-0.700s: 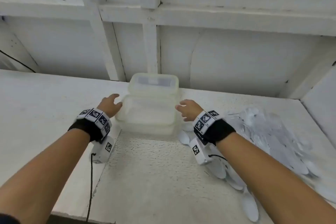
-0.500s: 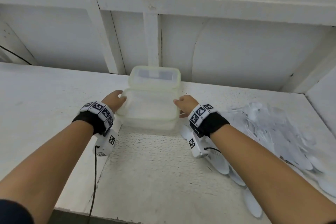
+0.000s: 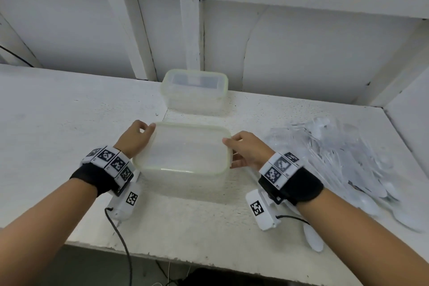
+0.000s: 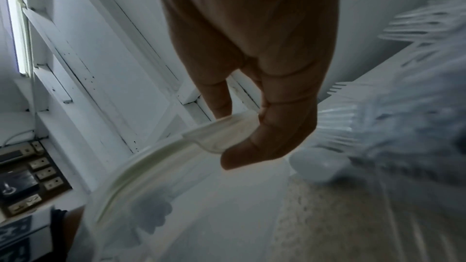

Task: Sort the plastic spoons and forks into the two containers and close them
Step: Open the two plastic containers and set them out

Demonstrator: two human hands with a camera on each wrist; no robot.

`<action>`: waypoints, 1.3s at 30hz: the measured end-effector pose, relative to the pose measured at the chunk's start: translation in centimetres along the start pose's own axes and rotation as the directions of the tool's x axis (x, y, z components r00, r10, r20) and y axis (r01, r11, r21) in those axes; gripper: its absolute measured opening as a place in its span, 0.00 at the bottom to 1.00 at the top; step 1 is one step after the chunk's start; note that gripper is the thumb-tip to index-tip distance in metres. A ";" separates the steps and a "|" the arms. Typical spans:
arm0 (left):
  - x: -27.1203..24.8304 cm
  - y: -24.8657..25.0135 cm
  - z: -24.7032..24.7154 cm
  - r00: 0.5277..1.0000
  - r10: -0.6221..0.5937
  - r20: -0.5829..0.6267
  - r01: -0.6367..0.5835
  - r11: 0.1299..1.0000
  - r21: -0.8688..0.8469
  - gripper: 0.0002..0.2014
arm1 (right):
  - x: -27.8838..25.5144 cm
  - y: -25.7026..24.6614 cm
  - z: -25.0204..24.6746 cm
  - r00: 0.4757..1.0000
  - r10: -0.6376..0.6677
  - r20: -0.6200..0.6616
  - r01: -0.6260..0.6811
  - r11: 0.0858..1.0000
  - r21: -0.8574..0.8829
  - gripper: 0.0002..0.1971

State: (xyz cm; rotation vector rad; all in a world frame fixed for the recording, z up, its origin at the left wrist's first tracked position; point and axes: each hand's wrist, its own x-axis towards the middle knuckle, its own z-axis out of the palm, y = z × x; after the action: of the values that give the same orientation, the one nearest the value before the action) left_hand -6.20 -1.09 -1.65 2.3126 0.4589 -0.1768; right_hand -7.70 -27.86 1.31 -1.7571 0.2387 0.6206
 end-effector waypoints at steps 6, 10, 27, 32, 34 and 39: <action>-1.9 -0.5 2.1 1.000 -0.007 0.006 0.007 0.999 0.041 0.23 | -1.2 3.2 0.6 0.992 0.006 -0.126 -0.015 0.997 -0.073 0.12; -1.8 -0.3 2.3 0.999 0.004 0.042 -0.005 0.999 0.037 0.26 | -1.1 3.8 1.1 0.982 -0.022 -0.188 -0.001 0.993 -0.122 0.14; -2.4 0.0 2.1 1.000 -0.018 -0.003 0.018 0.999 0.039 0.30 | 0.1 4.7 2.8 0.931 -0.087 -0.355 0.034 0.988 -0.152 0.22; -3.5 -0.1 0.9 0.994 -0.102 0.050 0.102 0.995 -0.003 0.35 | -0.5 3.8 1.7 0.958 -0.091 -0.272 0.019 0.966 -0.256 0.16; -4.5 -0.6 -0.1 0.973 -0.190 0.133 0.196 0.980 -0.041 0.40 | -0.6 2.8 0.8 0.964 -0.121 -0.238 0.023 0.925 -0.380 0.19; -6.3 -1.6 -1.3 0.849 -0.353 0.394 0.325 0.935 0.140 0.45 | -0.4 0.3 -0.3 0.968 -0.245 -0.059 0.151 0.751 -0.642 0.13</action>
State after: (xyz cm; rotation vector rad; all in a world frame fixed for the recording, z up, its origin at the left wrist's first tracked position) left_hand -12.70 -0.87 -0.16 2.1571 0.6444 -0.8526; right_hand -8.07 -28.26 1.29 -2.4532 -0.0859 0.4414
